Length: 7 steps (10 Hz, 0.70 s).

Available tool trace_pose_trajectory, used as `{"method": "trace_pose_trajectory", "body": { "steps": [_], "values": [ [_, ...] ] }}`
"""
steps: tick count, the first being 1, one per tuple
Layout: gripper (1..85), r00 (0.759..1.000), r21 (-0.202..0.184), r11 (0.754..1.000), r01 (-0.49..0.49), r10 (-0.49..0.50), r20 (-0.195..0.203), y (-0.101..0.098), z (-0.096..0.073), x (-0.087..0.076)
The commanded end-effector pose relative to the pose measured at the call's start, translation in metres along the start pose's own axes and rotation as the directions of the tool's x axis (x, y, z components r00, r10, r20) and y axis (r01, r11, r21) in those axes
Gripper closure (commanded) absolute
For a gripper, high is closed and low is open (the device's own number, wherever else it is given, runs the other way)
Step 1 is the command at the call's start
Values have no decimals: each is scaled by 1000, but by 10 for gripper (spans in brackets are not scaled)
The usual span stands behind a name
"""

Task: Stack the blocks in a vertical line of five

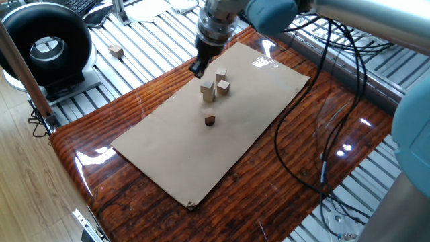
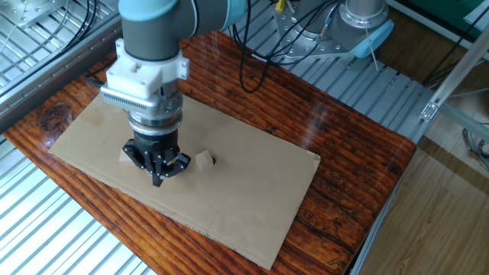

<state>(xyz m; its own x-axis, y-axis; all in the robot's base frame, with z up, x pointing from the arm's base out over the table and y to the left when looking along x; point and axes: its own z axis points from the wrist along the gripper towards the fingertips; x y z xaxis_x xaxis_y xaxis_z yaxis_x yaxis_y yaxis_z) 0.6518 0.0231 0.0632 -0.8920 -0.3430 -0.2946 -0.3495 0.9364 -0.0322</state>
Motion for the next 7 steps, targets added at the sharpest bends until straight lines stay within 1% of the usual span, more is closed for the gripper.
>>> {"method": "trace_pose_trajectory", "body": {
  "steps": [1, 4, 7],
  "values": [
    [847, 999, 8, 1000, 10, -10, -36, -7, 10, 14],
    [847, 999, -3, 1000, 2, -2, -38, -6, 6, 15],
    [847, 998, 9, 1000, 2, -2, -56, -11, 5, 21]
  ]
}}
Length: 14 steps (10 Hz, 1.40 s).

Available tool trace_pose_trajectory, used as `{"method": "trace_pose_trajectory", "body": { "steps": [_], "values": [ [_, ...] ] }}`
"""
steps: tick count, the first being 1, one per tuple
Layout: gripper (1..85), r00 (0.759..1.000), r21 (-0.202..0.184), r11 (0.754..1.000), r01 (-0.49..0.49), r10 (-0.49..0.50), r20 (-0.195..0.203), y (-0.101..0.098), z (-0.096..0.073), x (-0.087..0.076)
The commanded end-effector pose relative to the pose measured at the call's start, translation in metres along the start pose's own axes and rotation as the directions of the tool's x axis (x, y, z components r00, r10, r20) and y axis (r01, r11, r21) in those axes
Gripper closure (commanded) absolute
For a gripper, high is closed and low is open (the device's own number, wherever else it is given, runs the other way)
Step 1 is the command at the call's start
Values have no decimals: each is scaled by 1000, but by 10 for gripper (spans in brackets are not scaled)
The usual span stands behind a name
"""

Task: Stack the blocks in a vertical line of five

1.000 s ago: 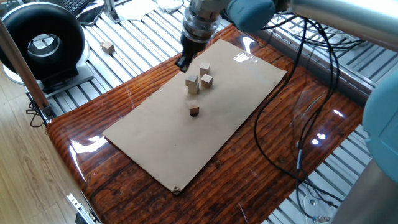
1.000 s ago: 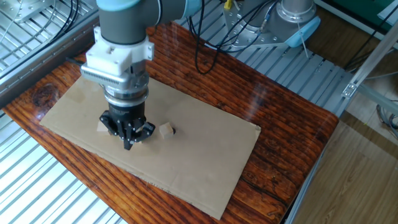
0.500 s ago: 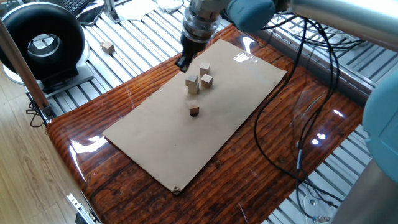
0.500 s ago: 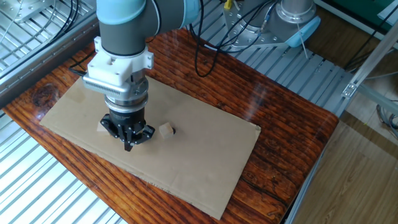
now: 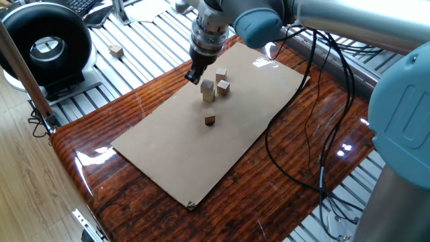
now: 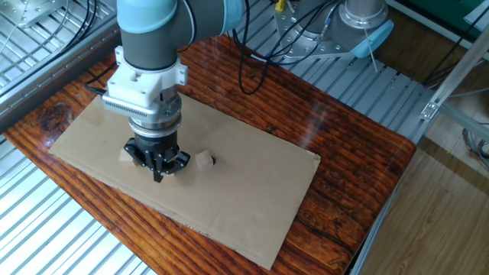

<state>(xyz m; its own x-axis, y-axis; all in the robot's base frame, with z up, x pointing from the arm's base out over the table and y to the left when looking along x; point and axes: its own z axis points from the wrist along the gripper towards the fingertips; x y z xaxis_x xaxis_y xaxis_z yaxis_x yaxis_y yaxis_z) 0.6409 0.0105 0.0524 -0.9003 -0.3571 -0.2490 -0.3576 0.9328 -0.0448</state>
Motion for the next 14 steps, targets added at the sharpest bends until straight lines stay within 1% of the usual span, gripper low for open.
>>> {"method": "trace_pose_trajectory", "body": {
  "steps": [1, 3, 4, 7, 9, 10, 11, 12, 13, 14],
  "values": [
    [847, 1000, -2, 1000, -13, 13, -12, -3, -2, 5],
    [847, 1000, -2, 1000, -14, 14, -17, -3, -3, 7],
    [847, 1000, -1, 1000, -14, 14, -8, -4, -3, 4],
    [847, 1000, -12, 1000, -3, 2, -31, -2, -6, 13],
    [847, 1000, -2, 1000, 6, -6, -30, -6, -6, 14],
    [847, 1000, 9, 1000, 14, -14, -10, -8, -6, 8],
    [847, 1000, 22, 999, 27, -27, -1, -10, -7, 3],
    [847, 999, 25, 999, 32, -33, 19, -9, -9, -5],
    [847, 998, 7, 1000, 24, -24, 57, -1, -10, -19],
    [847, 995, -63, 997, -37, 42, 95, 19, -13, -34]
  ]
}}
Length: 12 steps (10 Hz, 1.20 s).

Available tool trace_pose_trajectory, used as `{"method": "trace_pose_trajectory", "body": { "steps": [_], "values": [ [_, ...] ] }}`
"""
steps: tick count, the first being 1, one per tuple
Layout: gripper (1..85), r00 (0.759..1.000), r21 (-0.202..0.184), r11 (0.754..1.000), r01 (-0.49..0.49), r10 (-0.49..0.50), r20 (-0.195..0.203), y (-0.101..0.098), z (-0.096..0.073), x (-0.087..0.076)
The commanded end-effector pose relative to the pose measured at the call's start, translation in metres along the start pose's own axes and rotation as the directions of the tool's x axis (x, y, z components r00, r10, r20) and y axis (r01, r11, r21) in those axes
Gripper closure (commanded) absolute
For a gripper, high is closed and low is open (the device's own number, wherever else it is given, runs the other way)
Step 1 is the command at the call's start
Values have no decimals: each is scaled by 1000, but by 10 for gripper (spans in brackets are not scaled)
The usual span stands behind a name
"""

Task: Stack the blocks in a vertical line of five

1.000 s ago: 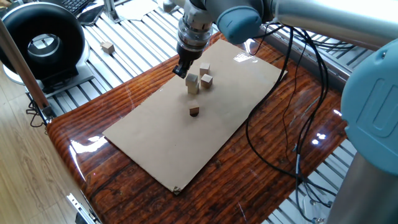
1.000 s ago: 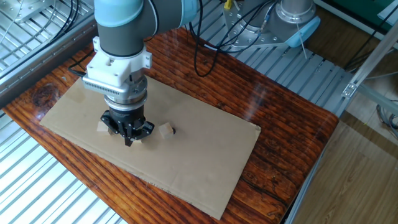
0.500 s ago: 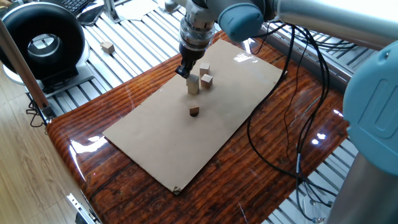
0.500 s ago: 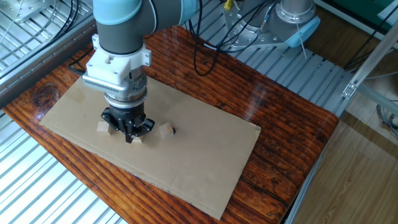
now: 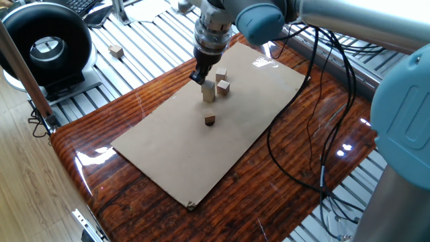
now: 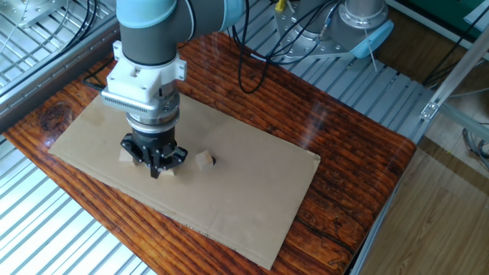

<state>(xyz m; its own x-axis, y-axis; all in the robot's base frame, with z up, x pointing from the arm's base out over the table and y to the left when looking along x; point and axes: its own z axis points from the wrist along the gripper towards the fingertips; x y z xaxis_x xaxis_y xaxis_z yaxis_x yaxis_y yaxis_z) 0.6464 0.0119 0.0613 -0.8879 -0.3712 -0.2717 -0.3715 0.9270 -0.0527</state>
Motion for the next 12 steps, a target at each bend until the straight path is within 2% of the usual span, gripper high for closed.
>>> {"method": "trace_pose_trajectory", "body": {
  "steps": [1, 2, 3, 4, 5, 6, 7, 8, 9, 12],
  "values": [
    [847, 993, -105, 991, -87, 95, 73, 30, -7, -32],
    [837, 997, -94, 994, -60, 64, 43, 29, -7, -24],
    [687, 1000, -118, 993, -7, 11, 29, 37, -8, -19],
    [220, 995, -140, 985, 99, -95, 35, 46, -8, -15],
    [73, 994, -171, 979, 108, -106, 21, 59, -9, -8],
    [70, 993, -212, 973, 88, -102, -54, 74, -14, 16],
    [70, 983, -208, 970, 127, -150, -101, 76, -15, 36],
    [67, 969, -230, 957, 179, -212, -129, 83, -17, 52],
    [7, 955, -240, 943, 230, -266, -129, 89, -17, 61],
    [7, 927, -240, 916, 322, -356, -116, 108, -11, 80]
  ]
}}
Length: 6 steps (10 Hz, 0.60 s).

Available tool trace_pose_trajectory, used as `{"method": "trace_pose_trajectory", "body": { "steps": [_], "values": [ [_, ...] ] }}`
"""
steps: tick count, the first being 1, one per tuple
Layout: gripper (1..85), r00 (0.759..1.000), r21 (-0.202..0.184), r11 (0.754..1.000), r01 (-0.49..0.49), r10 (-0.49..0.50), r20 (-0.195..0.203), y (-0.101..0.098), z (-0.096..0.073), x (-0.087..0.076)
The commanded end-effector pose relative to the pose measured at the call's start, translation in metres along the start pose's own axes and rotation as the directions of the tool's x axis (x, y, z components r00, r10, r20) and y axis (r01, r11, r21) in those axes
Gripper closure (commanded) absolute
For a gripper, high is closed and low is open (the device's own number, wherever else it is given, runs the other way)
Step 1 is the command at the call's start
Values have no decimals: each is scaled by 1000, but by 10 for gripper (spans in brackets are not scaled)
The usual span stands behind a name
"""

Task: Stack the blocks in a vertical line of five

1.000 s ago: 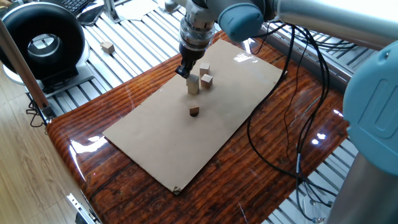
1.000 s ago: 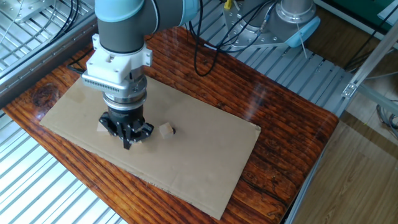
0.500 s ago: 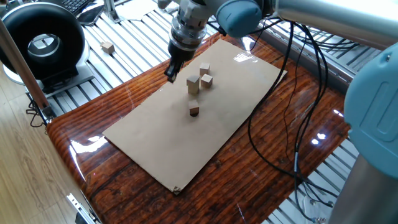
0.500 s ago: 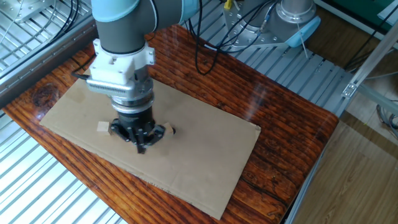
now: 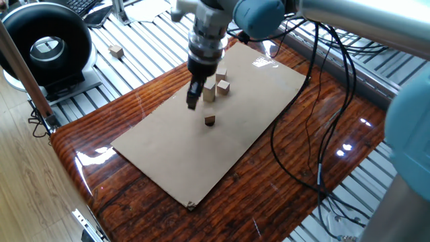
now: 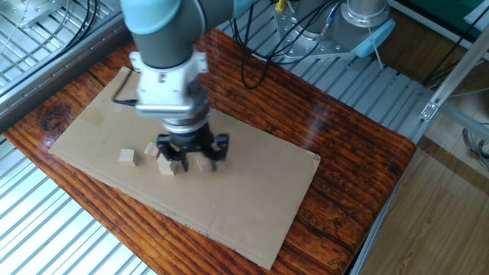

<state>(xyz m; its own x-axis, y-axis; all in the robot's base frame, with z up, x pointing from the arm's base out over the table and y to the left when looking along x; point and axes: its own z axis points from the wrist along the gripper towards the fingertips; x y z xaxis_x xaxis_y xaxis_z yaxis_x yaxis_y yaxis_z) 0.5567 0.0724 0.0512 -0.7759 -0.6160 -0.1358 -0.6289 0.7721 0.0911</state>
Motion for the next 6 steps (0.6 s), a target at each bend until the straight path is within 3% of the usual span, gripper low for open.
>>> {"method": "trace_pose_trajectory", "body": {
  "steps": [1, 2, 4, 5, 6],
  "values": [
    [7, 993, 21, 993, 116, -116, -34, 15, 9, 17],
    [7, 985, 65, 984, 169, -166, -46, 2, 9, 20],
    [7, 967, 120, 960, 254, -254, -14, -12, 11, 9],
    [7, 956, 126, 949, 290, -293, 6, -12, 13, 2],
    [7, 954, 102, 950, 294, -299, 33, -5, 17, -2]
  ]
}}
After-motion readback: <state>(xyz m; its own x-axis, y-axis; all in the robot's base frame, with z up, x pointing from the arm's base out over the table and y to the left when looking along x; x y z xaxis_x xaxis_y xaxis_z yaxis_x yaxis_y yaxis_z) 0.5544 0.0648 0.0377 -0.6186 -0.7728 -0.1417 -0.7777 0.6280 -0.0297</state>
